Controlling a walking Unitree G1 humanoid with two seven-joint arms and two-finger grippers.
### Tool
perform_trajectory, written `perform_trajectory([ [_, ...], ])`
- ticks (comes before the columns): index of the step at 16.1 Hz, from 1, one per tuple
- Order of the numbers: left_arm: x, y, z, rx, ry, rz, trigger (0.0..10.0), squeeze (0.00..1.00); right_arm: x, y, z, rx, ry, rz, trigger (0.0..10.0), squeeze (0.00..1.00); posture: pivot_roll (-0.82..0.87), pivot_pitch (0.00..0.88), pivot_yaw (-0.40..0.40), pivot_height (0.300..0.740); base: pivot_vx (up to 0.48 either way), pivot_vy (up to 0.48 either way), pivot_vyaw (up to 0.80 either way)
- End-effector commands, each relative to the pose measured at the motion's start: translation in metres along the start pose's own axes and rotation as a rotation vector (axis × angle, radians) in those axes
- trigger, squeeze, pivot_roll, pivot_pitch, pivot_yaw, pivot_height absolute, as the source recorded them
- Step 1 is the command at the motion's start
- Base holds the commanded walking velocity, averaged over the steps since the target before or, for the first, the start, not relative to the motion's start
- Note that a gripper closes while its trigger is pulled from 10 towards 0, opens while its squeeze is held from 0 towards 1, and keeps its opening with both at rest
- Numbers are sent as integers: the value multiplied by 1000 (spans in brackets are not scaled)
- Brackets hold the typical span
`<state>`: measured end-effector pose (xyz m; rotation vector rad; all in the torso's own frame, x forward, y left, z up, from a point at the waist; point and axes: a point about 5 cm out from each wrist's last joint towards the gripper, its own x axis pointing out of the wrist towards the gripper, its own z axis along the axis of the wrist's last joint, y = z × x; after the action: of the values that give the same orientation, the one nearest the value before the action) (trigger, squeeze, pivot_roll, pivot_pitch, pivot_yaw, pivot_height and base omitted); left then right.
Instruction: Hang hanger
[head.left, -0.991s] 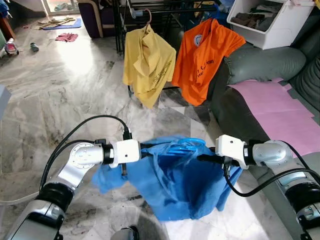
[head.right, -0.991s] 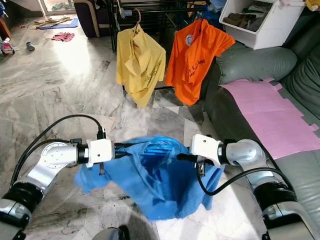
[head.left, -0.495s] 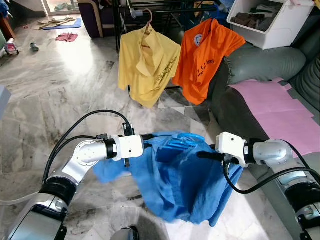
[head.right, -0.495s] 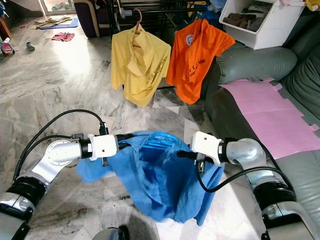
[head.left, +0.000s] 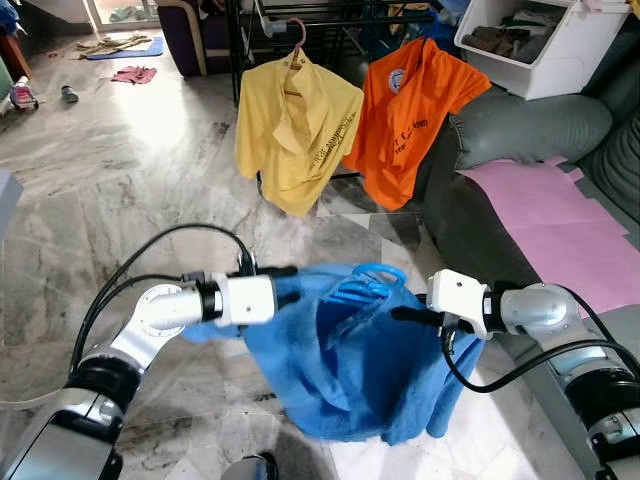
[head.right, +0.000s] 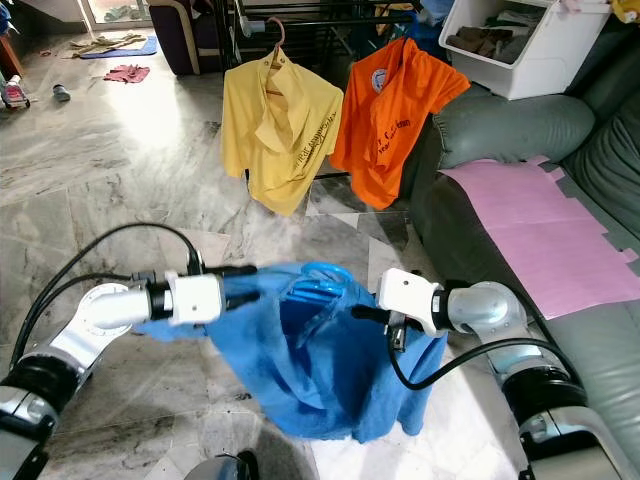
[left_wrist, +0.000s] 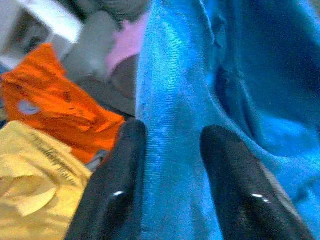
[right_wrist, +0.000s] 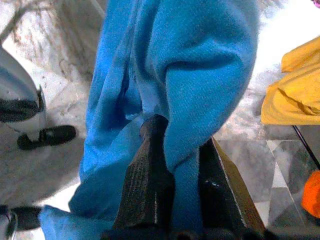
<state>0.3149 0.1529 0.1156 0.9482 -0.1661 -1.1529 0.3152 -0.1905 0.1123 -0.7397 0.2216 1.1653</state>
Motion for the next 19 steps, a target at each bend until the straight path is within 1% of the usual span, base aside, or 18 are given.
perform_trajectory([
  [1,-3,-10,-1,30,9,-85,10000,1000,1,0,-2,-7,11,-28,0,0,9,61,-48,740,0,0,0],
  [2,-5,-11,-2,17,6,-88,10000,1000,2,2,-4,-11,28,-48,0,0,9,62,-45,740,0,0,0],
  [4,-7,-11,-2,7,4,-52,10000,1000,3,4,-8,5,51,-77,0,0,8,66,-39,740,0,0,0],
  [5,-9,-9,-5,-28,10,15,10000,1000,4,5,-11,41,56,-116,0,0,8,70,-37,740,0,0,0],
  [6,-11,-6,-10,-60,49,131,10000,1000,6,6,-14,91,56,-164,0,0,0,77,-27,740,0,0,0],
  [7,-14,-7,-13,-128,55,225,10000,1000,7,8,-15,112,59,-200,0,0,-3,79,-22,740,0,0,0],
  [8,-17,-12,-14,-232,38,341,10000,1000,8,11,-18,147,60,-233,0,0,-5,85,-11,740,0,0,0],
  [9,-18,-13,-14,-263,32,376,10000,1000,8,12,-19,161,60,-245,0,0,-4,87,-9,740,0,0,0],
  [10,-17,-17,-16,-435,22,535,10000,1000,11,13,-22,204,71,-307,0,0,-4,88,-6,740,0,0,0],
  [11,-17,-21,-20,-542,39,626,10000,1000,12,12,-23,235,69,-358,0,0,-3,88,-7,740,0,0,0],
  [12,-16,-28,-21,-664,49,754,10000,1000,13,6,-21,337,41,-489,0,0,-7,83,-8,740,0,0,0],
  [13,-17,-31,-22,-710,55,826,10000,1000,11,2,-20,376,34,-571,0,0,-9,80,-8,740,0,0,0],
  [14,-18,-32,-22,-742,55,876,10000,1000,10,0,-20,404,26,-635,0,0,-11,77,-8,740,0,0,0],
  [15,-23,-33,-23,-766,73,974,10000,1000,6,1,-20,496,-14,-752,0,0,-10,70,-13,740,0,0,0],
  [16,-27,-34,-23,-752,102,1023,10000,1000,4,4,-20,537,-30,-797,0,0,-9,68,-14,740,0,0,0],
  [17,-34,-36,-25,-743,180,1116,10000,1000,0,14,-23,623,-35,-877,0,0,-11,65,-14,740,0,0,0],
  [18,-38,-38,-25,-761,219,1162,10000,1000,-2,24,-26,722,-50,-938,0,0,-14,59,-15,740,0,0,0],
  [19,-38,-42,-24,-766,229,1163,10000,1000,-3,38,-27,779,-44,-990,0,0,-13,43,-14,740,0,0,0],
])
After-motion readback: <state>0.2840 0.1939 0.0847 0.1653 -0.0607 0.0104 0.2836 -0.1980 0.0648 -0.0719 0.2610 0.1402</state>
